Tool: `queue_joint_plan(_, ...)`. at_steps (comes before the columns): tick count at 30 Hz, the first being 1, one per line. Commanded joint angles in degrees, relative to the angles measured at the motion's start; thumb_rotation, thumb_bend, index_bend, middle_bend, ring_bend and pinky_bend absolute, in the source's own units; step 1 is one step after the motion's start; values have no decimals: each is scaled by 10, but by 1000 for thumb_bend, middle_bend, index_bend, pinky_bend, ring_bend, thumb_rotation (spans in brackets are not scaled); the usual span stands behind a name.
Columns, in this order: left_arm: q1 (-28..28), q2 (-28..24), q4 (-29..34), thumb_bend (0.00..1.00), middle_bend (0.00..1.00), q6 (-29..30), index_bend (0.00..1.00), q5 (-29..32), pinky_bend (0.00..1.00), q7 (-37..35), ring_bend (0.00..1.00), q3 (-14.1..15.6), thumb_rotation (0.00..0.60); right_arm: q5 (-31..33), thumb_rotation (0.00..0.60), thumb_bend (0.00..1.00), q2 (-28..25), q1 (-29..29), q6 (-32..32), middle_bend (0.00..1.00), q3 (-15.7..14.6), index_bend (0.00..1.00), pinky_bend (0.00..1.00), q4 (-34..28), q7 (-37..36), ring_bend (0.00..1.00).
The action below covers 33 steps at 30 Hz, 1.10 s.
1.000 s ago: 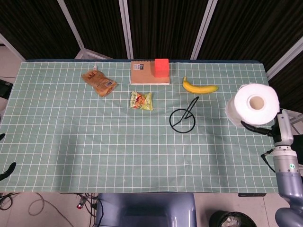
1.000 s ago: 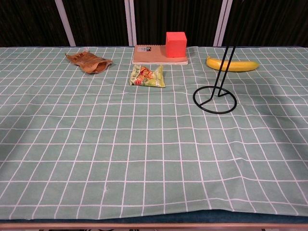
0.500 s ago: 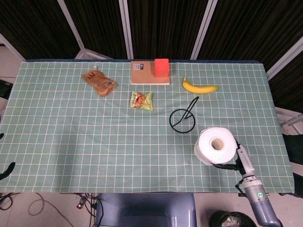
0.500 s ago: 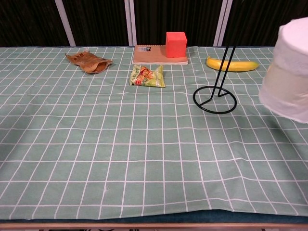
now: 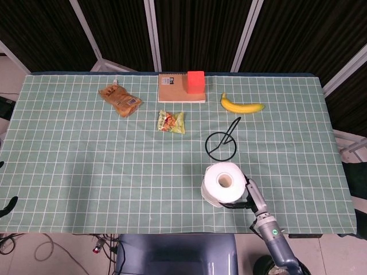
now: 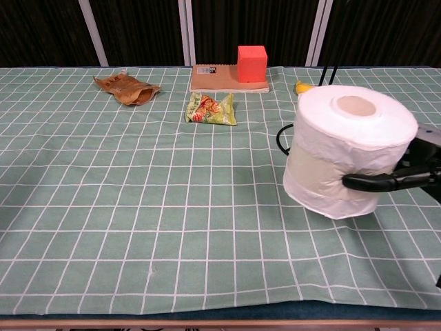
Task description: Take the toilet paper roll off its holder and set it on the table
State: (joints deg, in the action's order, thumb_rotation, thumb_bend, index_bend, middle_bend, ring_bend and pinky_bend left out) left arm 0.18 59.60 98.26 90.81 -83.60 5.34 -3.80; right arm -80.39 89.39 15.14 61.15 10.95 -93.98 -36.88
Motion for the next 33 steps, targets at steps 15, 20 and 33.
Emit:
queue_joint_plan(15,0,1,0,223,0,-1,118,2,34,3,0,-1,600,29,600,96,103,37,-12,313,4,400,47,155,-17,272)
queue_joint_plan(20,0,1,1,224,0,0,119,-1,34,5,0,1,600,17,600,92,87,48,-38,177,-11,218,13,156,-24,87)
queue_joint_plan(33,-1,2,1,223,0,-2,123,0,34,9,0,1,600,-9,600,15,-39,64,-76,0,-19,0,0,80,-93,0)
